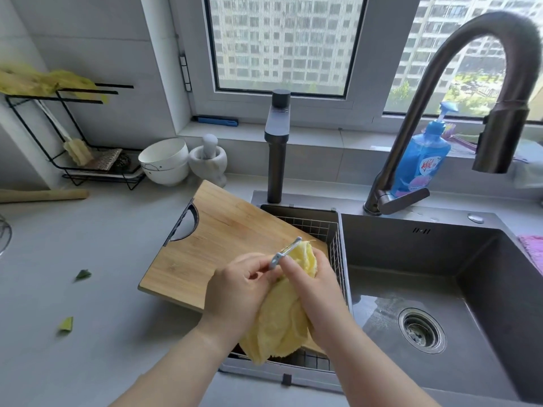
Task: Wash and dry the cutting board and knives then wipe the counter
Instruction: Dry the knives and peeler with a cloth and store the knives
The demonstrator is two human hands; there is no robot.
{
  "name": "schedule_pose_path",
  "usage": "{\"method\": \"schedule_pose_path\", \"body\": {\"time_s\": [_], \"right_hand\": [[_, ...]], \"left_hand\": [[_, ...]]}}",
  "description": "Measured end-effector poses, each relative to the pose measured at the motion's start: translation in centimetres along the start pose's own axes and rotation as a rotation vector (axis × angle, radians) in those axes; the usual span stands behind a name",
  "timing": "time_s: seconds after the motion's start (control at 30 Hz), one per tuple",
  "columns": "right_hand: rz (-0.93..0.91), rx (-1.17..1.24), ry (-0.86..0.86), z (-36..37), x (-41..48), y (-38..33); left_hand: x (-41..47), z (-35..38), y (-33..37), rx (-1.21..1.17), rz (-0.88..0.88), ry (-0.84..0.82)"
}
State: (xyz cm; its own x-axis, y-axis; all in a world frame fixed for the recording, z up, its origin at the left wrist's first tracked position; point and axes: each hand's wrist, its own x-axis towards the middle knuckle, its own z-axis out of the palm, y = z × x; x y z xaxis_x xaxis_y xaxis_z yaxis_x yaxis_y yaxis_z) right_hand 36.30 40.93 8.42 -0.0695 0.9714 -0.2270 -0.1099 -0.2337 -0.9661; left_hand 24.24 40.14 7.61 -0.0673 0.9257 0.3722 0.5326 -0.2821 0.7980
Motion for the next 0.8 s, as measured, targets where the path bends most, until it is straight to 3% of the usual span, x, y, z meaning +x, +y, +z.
{"method": "schedule_pose_path", "body": {"time_s": [0.07, 0.17, 0.27, 0.33, 0.43, 0.5, 0.57, 0.67, 0.73, 0.8], "right_hand": [[0.041, 0.058, 0.006, 0.0, -0.1, 0.0], [0.147, 0.295, -0.071, -0.2, 0.1, 0.4], [0.185, 0.501, -0.168, -0.8, 0.6, 0.7], [0.199, 0.528, -0.202, -1.1, 0.8, 0.7], [0.231, 0.511, -0.162, -1.5, 1.0, 0.4], [0.264, 0.446, -0.099, -1.6, 1.0, 0.0], [0.310, 0.351, -0.013, -1.9, 1.0, 0.0], [0.365, 0.299, 0.179, -2.7, 1.0, 1.1], [0.262, 0.227, 0.278, -3.2, 0.8, 1.6], [0.039, 0.079, 0.298, -3.2, 0.7, 1.6]], "left_hand": [[-0.3, 0.2, -0.4, 0.056, 0.106, 0.004], [-0.5, 0.4, -0.6, -0.035, 0.124, -0.061], [-0.7, 0.7, -0.2, -0.153, 0.051, -0.059], [-0.9, 0.6, 0.0, -0.147, -0.098, -0.050], [-0.8, 0.1, 0.0, -0.180, -0.370, -0.213], [-1.0, -0.1, 0.0, -0.378, -0.520, -0.349], [-1.1, -0.3, -0.2, -0.507, -0.612, -0.323], [-0.6, -1.1, -1.1, -0.504, -0.674, -0.172], [-0.3, -1.5, -1.5, -0.427, -0.686, -0.201], [-0.3, -1.6, -1.5, -0.397, -0.688, -0.248]]}}
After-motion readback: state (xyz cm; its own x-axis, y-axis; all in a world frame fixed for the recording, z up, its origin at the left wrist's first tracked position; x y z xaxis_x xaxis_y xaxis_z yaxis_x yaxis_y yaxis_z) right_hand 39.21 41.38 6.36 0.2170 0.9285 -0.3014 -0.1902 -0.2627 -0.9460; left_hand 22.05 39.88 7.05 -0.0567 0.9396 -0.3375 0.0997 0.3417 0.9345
